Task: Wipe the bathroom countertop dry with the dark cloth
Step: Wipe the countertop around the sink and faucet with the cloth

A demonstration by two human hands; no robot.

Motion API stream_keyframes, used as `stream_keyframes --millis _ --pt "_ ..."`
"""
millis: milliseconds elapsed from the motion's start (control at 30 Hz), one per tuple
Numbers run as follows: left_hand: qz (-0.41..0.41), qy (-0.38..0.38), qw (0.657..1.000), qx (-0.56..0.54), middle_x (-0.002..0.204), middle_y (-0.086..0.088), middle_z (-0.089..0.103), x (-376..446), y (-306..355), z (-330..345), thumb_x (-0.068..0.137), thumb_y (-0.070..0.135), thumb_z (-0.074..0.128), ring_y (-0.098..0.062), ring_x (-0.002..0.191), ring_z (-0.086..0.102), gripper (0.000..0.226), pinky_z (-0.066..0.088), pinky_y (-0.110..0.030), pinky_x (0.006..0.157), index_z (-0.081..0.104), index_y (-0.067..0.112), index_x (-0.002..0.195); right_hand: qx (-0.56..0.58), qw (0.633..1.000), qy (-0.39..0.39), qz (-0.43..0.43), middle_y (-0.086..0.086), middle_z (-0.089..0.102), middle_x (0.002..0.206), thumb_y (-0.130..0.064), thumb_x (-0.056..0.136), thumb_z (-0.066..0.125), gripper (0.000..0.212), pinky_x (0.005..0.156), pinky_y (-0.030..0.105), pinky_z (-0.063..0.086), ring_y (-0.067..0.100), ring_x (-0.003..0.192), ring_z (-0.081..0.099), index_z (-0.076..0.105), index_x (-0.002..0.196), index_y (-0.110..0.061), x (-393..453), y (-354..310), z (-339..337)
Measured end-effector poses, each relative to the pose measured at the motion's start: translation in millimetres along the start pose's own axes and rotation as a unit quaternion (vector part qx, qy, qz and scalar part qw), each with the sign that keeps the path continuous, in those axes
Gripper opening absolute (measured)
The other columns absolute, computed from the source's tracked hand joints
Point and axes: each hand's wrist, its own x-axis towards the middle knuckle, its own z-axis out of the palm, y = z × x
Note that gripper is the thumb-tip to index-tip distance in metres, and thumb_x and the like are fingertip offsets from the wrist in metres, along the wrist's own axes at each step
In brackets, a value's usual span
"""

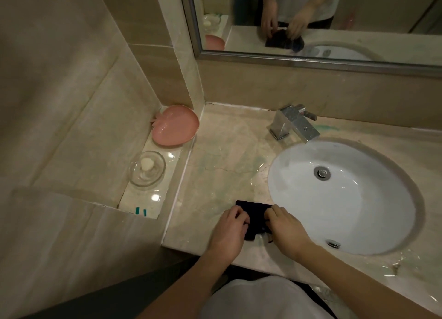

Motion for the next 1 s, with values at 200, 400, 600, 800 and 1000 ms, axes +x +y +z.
stream_keyframes --millis 200,400,600,800,1000 --pt "-0.052 0.046 0.989 -0.132 0.095 0.010 0.062 -2 31 -46 0.105 0.024 0.045 -0.006 0.084 0.058 0.011 0.047 -0.020 0.067 0.054 0.030 0.102 0.111 0.993 0.044 -0.006 -0.007 0.059 0.102 -0.019 0.104 0.040 0.013 0.069 0.032 0.040 0.020 0.089 0.057 0.047 0.115 -0.021 -12 0 -33" --pt "-0.005 -0.007 0.980 -0.198 0.088 0.009 0.067 10 58 -84 0.105 0.026 0.047 -0.011 0.079 0.064 0.007 0.053 -0.038 0.073 0.052 0.030 0.106 0.232 0.971 0.064 -0.013 -0.025 0.059 0.103 -0.053 0.091 0.064 0.034 0.080 0.020 0.044 -0.003 0.092 0.057 0.056 0.122 -0.042 -20 -18 -65" --pt "-0.029 -0.030 0.931 -0.362 0.093 0.006 0.067 15 71 -112 0.096 0.043 0.060 -0.012 0.091 0.068 0.024 0.055 -0.035 0.086 0.056 0.036 0.118 0.383 0.919 0.080 -0.040 -0.009 0.064 0.089 -0.030 0.101 0.058 0.006 0.078 0.030 0.049 0.009 0.083 0.061 0.060 0.099 -0.026 -25 -23 -91" --pt "-0.013 -0.125 0.926 -0.356 0.116 0.008 0.070 10 59 -116 0.077 0.031 0.085 -0.009 0.112 0.064 0.050 0.051 -0.034 0.103 0.063 0.029 0.122 0.466 0.876 0.116 -0.049 -0.010 0.063 0.074 -0.028 0.105 0.046 0.017 0.065 0.019 0.042 0.006 0.067 0.054 0.057 0.098 -0.017 -38 -34 -126" --pt "-0.037 -0.085 0.940 -0.330 0.105 0.006 0.073 8 49 -120 0.087 0.032 0.075 -0.011 0.107 0.067 0.022 0.052 -0.040 0.100 0.068 0.023 0.106 0.522 0.843 0.133 -0.001 -0.012 0.060 0.071 -0.025 0.108 0.042 0.022 0.060 0.015 0.042 0.005 0.064 0.055 0.059 0.098 -0.014 -40 -27 -132"
